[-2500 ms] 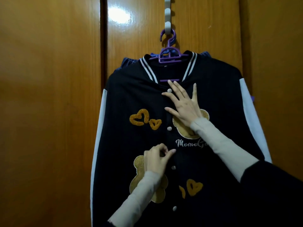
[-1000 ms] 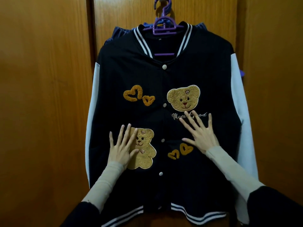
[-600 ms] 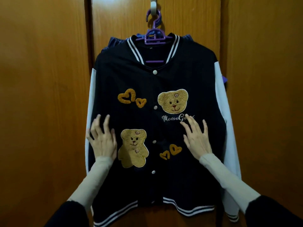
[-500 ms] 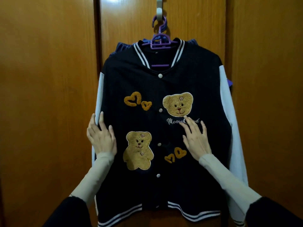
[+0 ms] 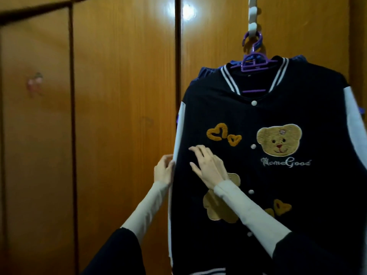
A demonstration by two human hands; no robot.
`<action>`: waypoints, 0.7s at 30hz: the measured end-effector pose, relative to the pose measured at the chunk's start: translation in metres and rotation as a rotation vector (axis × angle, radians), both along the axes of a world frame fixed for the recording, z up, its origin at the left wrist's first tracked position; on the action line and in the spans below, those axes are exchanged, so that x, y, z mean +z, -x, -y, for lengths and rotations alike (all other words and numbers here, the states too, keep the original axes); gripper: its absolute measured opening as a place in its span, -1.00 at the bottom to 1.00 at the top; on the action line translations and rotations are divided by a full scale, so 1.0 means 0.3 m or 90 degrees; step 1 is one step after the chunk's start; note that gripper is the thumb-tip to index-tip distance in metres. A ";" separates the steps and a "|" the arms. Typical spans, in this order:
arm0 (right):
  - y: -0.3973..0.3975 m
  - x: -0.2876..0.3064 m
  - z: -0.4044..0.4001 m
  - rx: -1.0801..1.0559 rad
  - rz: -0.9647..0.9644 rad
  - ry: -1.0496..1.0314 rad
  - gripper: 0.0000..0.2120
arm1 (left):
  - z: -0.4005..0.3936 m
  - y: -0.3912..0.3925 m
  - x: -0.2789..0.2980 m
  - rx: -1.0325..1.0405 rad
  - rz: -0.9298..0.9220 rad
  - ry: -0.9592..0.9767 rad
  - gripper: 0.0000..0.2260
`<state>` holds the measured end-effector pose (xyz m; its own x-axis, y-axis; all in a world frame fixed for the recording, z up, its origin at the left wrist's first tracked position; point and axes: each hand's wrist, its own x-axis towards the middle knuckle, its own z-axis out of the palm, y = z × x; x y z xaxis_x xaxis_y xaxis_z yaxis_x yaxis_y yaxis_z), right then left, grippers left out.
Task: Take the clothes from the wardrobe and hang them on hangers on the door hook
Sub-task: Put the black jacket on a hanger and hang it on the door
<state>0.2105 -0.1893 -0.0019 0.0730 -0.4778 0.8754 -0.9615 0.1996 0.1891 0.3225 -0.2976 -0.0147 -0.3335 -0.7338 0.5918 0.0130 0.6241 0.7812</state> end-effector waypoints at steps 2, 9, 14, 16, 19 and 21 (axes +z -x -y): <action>-0.019 0.004 0.047 -0.057 -0.107 -0.023 -0.51 | 0.027 -0.020 -0.002 0.029 0.008 0.037 -0.84; 0.023 -0.053 0.125 -0.217 -0.330 -0.054 -0.45 | 0.105 -0.143 0.016 0.173 -0.018 0.102 -0.85; 0.052 -0.094 0.118 -0.245 -0.302 -0.063 -0.41 | 0.126 -0.242 0.063 0.234 -0.116 0.125 -0.87; 0.065 -0.111 0.109 -0.237 -0.279 -0.071 -0.37 | 0.140 -0.262 0.075 0.252 -0.124 0.136 -0.86; 0.072 -0.131 0.103 -0.234 -0.272 -0.077 -0.37 | 0.138 -0.262 0.066 0.250 -0.109 0.166 -0.85; 0.070 -0.137 0.103 -0.238 -0.275 -0.074 -0.40 | 0.120 -0.245 0.039 0.223 -0.086 0.169 -0.85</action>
